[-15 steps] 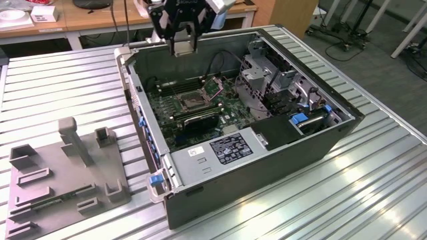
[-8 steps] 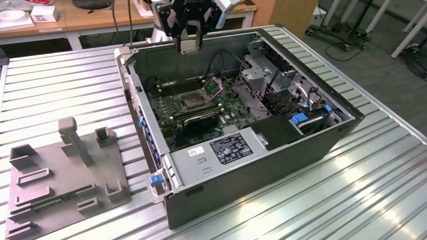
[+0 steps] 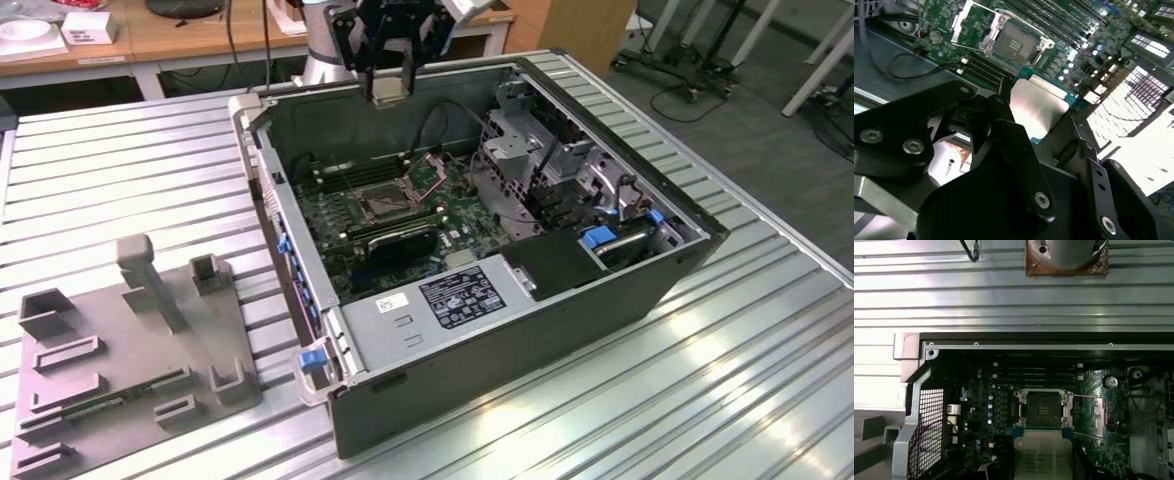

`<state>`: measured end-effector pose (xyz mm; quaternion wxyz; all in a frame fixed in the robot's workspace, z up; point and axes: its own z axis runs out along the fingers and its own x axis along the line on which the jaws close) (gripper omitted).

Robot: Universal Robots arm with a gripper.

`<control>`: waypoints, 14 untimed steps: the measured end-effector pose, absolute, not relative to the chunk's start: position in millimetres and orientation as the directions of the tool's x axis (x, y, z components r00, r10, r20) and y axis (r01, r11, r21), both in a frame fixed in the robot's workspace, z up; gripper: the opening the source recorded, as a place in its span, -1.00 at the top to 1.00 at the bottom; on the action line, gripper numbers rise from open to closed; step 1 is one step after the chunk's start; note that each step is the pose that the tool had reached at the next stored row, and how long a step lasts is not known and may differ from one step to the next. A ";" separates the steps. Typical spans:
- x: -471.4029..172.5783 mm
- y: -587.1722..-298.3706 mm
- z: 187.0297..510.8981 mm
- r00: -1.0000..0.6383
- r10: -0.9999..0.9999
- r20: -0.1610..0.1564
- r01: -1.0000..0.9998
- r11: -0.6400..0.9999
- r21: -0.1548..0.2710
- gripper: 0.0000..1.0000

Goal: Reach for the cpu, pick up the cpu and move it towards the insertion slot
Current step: 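Pick up the cpu and move it towards the insertion slot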

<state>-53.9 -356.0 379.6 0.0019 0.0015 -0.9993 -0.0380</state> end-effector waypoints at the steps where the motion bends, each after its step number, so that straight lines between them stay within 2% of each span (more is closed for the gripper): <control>1: -52.1 -354.7 379.3 -1.000 -0.003 0.004 -0.003 0.997 0.076 -0.08; 14: -43.4 -342.2 375.6 -1.000 -0.003 0.004 -0.003 0.997 0.076 -0.08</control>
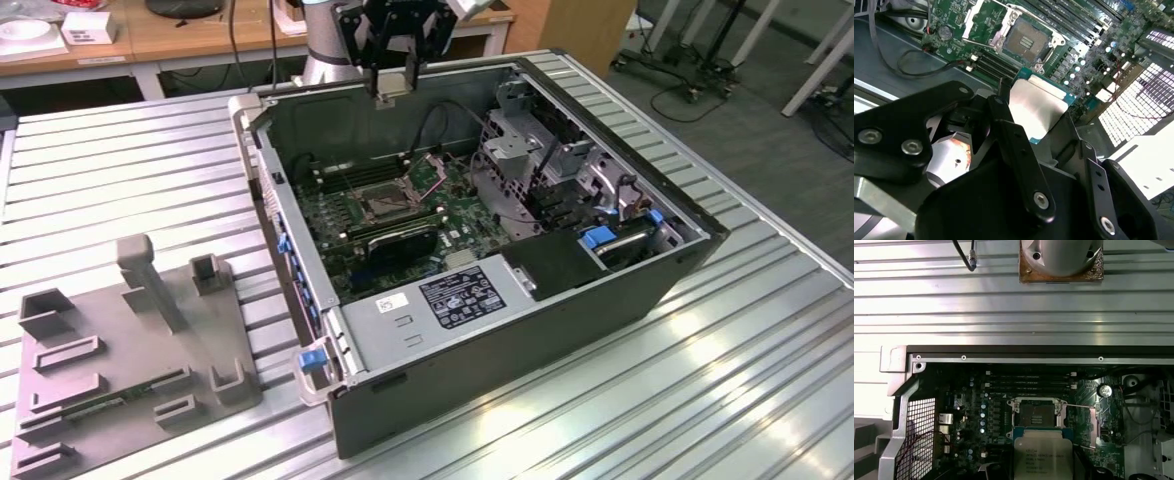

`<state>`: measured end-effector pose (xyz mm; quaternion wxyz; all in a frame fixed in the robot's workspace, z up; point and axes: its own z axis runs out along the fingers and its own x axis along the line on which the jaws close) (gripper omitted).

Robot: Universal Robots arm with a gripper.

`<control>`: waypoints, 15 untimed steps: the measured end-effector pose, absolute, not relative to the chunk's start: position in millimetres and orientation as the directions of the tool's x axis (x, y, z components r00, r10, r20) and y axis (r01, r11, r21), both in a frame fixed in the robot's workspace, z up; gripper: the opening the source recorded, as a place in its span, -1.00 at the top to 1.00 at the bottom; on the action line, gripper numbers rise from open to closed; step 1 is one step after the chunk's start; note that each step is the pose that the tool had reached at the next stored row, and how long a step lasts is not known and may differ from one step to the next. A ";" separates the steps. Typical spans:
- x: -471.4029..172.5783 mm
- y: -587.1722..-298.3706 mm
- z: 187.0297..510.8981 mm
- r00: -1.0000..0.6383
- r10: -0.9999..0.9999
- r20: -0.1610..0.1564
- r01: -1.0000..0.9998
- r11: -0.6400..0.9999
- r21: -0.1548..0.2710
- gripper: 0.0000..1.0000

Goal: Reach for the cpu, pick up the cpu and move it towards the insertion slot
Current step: 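Pick up the cpu and move it towards the insertion slot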

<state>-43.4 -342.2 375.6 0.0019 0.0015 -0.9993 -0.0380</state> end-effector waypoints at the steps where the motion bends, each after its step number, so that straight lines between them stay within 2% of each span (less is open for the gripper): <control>1: -43.4 -342.2 375.5 -1.000 -0.003 0.004 -0.003 0.997 0.076 -0.08; 15: -43.4 -338.8 374.7 -1.000 -0.001 0.004 0.000 0.997 0.076 -0.08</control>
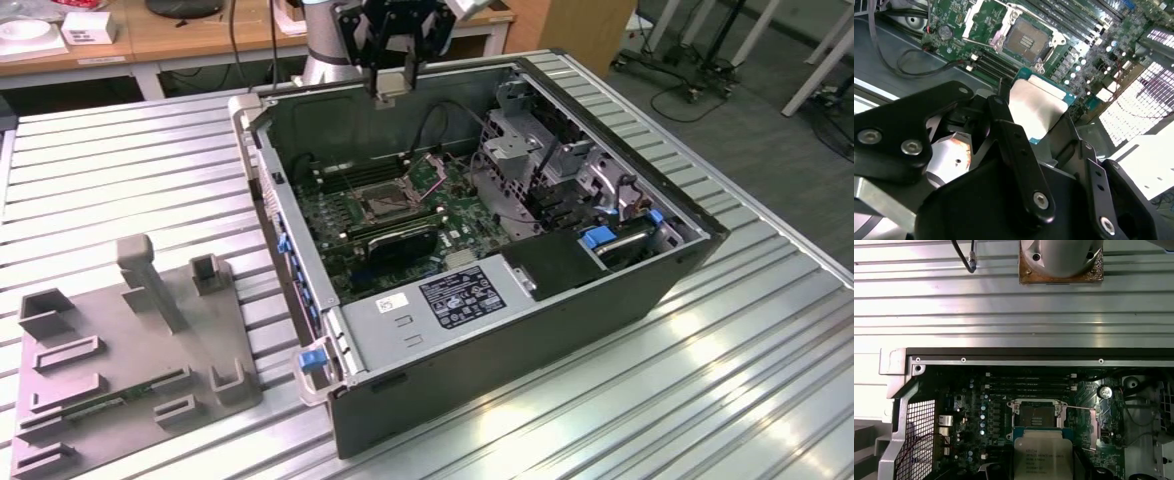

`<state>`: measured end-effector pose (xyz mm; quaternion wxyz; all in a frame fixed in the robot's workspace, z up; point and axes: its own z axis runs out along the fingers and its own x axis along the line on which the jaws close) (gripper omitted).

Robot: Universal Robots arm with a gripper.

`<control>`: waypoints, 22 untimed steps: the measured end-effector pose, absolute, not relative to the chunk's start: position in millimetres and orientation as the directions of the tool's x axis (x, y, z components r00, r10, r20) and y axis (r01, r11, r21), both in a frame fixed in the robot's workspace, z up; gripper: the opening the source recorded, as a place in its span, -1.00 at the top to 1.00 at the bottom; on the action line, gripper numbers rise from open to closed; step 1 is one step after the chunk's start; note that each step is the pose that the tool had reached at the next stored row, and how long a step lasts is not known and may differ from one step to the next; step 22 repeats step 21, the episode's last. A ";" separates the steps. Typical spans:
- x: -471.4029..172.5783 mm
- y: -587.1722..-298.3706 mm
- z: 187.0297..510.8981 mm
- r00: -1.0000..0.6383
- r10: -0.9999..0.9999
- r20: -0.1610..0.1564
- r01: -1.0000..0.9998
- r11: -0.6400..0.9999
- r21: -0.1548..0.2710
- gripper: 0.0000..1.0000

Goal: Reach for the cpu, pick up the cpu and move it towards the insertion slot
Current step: 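Pick up the cpu and move it towards the insertion slot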

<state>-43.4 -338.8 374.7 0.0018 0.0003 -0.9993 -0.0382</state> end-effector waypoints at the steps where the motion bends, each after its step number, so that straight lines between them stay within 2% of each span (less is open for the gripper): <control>1: -43.4 -337.6 374.1 -1.000 0.000 0.004 0.001 0.997 0.076 -0.08; 22: -43.5 -329.4 365.7 -1.000 0.007 0.004 0.007 0.997 0.079 -0.08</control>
